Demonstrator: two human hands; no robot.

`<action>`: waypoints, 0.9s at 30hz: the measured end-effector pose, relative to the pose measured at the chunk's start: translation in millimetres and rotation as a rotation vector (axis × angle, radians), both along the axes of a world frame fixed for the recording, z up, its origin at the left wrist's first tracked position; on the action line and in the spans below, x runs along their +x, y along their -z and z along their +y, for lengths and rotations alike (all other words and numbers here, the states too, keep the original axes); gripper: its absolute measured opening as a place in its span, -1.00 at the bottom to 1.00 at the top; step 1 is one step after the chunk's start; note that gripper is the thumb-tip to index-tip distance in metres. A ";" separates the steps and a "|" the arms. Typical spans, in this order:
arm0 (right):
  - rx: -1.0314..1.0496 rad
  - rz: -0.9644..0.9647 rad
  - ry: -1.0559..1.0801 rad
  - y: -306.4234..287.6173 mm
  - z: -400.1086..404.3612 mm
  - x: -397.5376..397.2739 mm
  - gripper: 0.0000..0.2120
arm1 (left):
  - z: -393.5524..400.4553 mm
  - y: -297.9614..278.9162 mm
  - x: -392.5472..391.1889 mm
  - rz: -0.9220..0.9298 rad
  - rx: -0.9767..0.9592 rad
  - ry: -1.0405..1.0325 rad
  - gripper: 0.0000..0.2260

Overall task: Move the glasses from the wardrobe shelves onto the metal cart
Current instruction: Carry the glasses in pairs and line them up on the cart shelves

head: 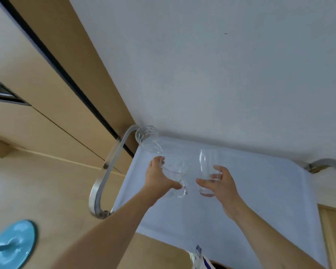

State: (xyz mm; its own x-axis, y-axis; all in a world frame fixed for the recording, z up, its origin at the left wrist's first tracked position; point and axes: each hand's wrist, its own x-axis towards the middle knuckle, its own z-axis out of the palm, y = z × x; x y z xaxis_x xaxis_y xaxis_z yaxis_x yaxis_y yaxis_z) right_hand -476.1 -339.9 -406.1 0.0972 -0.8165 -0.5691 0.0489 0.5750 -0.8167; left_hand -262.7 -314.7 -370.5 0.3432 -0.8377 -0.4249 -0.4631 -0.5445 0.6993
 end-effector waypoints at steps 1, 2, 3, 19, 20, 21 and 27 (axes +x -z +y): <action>0.006 -0.021 0.018 0.8 -6.8 -2.4 -0.18 | -10.0 1.5 -2.6 -0.073 0.006 0.068 -0.04; 0.009 -0.034 0.032 3.1 -13.4 -5.6 -0.18 | -20.2 3.2 -5.6 -0.136 0.012 0.128 -0.03; 0.010 -0.044 0.043 4.9 -19.5 -8.5 -0.18 | -30.4 4.6 -8.8 -0.182 0.015 0.172 -0.01; -0.032 0.022 0.090 35.2 -69.0 -19.7 -0.10 | -145.6 20.9 1.7 -0.627 0.018 0.580 -0.01; -0.035 0.026 0.086 36.4 -69.9 -18.3 -0.11 | -147.8 21.0 5.6 -0.672 0.014 0.589 -0.01; -0.034 0.026 0.081 37.2 -71.1 -16.7 -0.10 | -149.2 21.6 9.3 -0.716 0.013 0.595 0.00; -0.027 0.010 0.050 38.2 -80.1 0.7 -0.12 | -146.7 27.5 25.3 -0.896 -0.009 0.632 -0.01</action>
